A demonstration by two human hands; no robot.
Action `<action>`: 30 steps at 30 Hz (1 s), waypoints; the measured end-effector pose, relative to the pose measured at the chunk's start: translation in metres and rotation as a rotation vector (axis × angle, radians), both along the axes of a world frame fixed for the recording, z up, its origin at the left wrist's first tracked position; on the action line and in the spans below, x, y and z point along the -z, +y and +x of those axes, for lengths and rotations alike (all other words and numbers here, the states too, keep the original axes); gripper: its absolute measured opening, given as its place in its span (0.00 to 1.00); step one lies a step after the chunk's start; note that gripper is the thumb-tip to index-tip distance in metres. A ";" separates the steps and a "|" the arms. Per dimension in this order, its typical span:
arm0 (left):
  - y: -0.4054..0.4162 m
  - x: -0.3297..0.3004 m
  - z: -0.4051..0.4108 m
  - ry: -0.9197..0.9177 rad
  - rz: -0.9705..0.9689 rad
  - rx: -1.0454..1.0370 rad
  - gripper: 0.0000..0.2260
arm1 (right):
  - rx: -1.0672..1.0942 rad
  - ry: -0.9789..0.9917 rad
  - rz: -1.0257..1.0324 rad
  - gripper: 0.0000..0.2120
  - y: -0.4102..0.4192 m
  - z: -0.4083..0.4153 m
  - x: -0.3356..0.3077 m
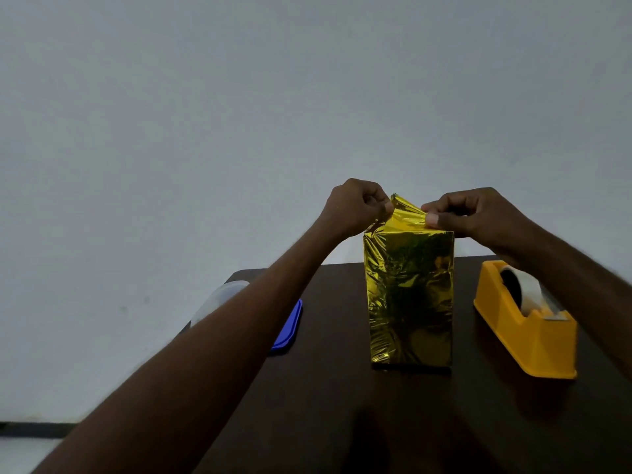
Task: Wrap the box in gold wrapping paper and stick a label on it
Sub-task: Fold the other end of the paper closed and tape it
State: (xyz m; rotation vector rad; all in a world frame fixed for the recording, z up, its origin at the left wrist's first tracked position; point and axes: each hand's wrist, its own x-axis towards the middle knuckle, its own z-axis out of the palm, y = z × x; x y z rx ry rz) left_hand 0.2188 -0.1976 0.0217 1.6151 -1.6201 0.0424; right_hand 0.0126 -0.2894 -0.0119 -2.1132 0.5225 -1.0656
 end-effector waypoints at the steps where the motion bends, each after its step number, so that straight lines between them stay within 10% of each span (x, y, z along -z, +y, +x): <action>1: 0.000 0.000 -0.001 -0.007 0.007 -0.012 0.05 | 0.006 0.001 -0.006 0.05 0.000 0.000 0.000; 30: 0.011 0.013 -0.011 -0.152 -0.044 -0.079 0.05 | 0.122 -0.048 -0.169 0.05 0.015 -0.004 0.013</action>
